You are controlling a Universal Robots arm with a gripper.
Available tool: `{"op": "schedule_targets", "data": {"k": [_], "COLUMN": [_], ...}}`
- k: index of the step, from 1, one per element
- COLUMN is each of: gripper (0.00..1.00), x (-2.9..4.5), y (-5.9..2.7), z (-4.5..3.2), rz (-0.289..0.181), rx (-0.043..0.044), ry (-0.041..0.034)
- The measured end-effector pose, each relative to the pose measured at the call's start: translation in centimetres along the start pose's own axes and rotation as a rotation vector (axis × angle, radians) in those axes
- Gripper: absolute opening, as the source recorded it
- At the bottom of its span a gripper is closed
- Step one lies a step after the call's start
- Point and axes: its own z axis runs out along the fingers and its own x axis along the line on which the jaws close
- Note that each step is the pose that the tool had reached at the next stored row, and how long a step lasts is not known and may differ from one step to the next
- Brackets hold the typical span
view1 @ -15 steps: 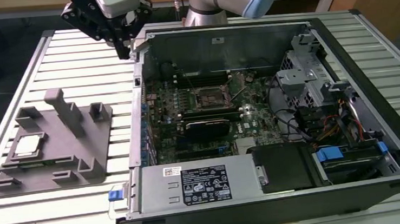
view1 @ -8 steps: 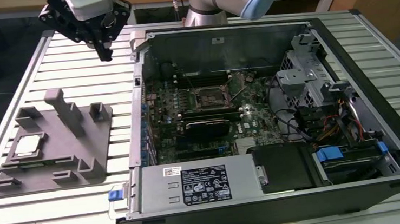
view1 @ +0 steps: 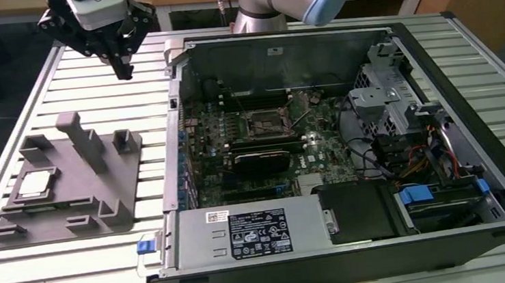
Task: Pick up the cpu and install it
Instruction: 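Reach for the cpu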
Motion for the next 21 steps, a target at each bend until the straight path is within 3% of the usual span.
{"op": "schedule_targets", "data": {"k": [21], "gripper": [0.11], "x": [4.20], "y": [-0.27], "z": [0.65], "rz": [0.001], "rx": [0.0001], "ry": [-0.0001]}}
